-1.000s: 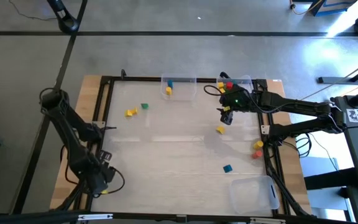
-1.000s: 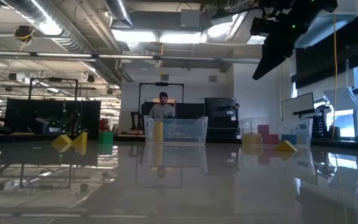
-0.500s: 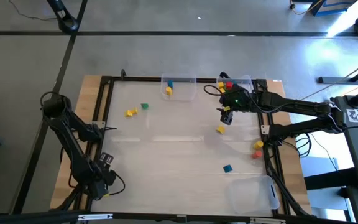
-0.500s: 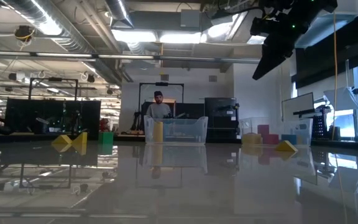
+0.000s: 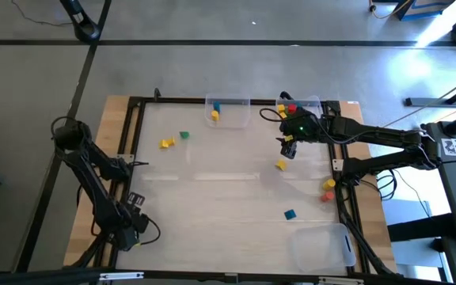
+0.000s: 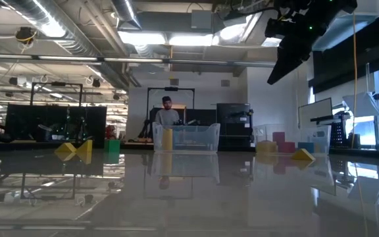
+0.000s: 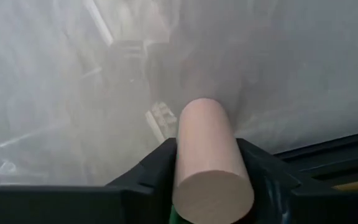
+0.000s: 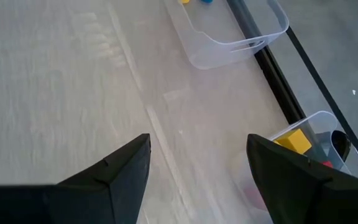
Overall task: Sort blocks by size
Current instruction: Put the brown cylindrical block into the top left transparent bin
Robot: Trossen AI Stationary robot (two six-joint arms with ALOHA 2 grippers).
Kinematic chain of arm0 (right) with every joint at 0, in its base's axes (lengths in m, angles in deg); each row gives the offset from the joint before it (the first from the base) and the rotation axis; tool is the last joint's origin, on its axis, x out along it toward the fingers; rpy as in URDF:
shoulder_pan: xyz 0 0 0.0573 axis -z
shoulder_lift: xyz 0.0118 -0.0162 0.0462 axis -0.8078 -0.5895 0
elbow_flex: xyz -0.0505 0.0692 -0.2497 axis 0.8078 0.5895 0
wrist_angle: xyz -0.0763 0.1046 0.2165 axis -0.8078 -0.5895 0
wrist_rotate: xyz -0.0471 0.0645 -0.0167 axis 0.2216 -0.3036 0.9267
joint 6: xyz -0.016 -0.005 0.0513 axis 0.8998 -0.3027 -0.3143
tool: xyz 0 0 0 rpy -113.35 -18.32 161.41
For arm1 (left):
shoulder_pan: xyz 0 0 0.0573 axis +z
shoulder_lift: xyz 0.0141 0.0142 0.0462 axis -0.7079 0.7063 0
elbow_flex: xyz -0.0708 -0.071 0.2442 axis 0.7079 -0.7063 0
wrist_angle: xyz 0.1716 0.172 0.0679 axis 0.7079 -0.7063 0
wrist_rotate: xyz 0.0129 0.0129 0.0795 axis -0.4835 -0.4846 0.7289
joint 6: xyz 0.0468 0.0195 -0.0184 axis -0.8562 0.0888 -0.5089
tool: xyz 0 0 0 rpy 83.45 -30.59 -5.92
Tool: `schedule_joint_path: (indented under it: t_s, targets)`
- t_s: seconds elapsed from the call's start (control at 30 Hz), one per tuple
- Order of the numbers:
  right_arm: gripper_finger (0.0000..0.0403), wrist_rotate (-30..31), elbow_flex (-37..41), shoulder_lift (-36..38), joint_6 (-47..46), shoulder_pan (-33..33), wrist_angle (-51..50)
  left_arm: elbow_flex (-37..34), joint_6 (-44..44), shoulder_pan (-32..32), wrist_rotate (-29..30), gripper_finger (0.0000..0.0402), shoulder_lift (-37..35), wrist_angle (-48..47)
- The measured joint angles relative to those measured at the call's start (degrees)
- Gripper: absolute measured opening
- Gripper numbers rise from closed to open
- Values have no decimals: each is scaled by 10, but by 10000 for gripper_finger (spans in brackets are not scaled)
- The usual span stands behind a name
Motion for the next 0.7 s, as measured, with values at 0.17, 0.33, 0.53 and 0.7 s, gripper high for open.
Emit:
schedule_joint_path:
  t_s: [0.17, 0.33, 0.53, 0.7]
  targets:
    - [266, 0, 0, 0, 0, 0, -1, -2, 1, 17, -6, 114, -1, 3]
    - [266, 0, 0, 0, -11, 0, 0, 10, 5, 66, -8, 114, -1, 1]
    - [266, -1, 0, 0, -20, 0, 9, 42, 12, 159, -3, 114, -20, -34]
    - [266, 2, 0, -12, 4, 0, 67, 69, -44, 271, 25, 114, -45, -36]
